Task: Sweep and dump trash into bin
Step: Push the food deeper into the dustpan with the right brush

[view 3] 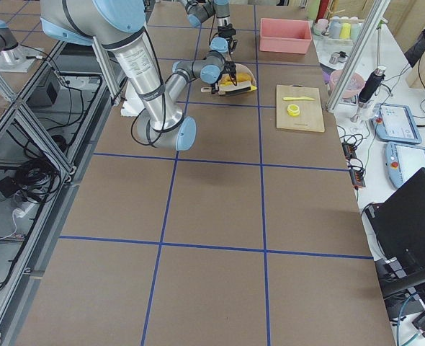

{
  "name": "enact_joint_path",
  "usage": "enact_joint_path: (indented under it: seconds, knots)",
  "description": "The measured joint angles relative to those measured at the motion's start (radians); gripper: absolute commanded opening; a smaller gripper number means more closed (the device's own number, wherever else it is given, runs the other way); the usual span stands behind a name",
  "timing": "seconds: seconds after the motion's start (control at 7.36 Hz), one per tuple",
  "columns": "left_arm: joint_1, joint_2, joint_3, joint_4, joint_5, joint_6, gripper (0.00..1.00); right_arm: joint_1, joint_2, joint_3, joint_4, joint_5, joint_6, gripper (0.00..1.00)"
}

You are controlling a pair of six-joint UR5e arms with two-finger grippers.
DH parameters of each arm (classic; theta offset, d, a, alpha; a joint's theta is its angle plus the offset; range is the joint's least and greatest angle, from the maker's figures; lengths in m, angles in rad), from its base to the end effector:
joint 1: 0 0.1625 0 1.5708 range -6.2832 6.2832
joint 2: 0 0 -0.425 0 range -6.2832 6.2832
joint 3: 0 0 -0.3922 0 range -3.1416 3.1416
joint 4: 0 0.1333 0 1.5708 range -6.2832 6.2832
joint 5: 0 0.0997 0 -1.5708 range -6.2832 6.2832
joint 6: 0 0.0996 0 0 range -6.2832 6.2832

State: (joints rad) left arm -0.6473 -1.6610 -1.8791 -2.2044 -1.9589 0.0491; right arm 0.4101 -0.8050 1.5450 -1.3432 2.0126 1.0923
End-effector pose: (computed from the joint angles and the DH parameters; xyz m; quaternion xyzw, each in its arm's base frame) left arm 0.3652 -0.3959 0.3953 0.3676 0.3570 0.4830 0.7100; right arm -0.6195 -0.3682 0.1734 0.0199 -0.4931 -0.1314 0.8597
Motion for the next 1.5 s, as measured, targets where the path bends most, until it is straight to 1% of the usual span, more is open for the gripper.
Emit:
enact_joint_path:
  seconds: [0.41, 0.95, 1.22, 1.5]
  knots:
    - [0.0, 0.0, 0.001, -0.002, 0.001, 0.0, 0.2, -0.018, 0.001, -0.051, 0.121, -0.017, 0.06, 0.0]
    - [0.0, -0.002, -0.005, -0.008, 0.002, -0.002, 0.21, -0.024, 0.001, -0.058, 0.24, -0.022, 0.181, 0.0]
    - [0.0, -0.007, -0.005, -0.009, 0.003, -0.003, 0.21, -0.026, -0.002, -0.056, 0.248, -0.02, 0.199, 0.0]
    - [0.0, -0.011, -0.004, -0.009, 0.003, -0.004, 0.21, -0.026, -0.007, -0.049, 0.23, -0.013, 0.199, 0.0]
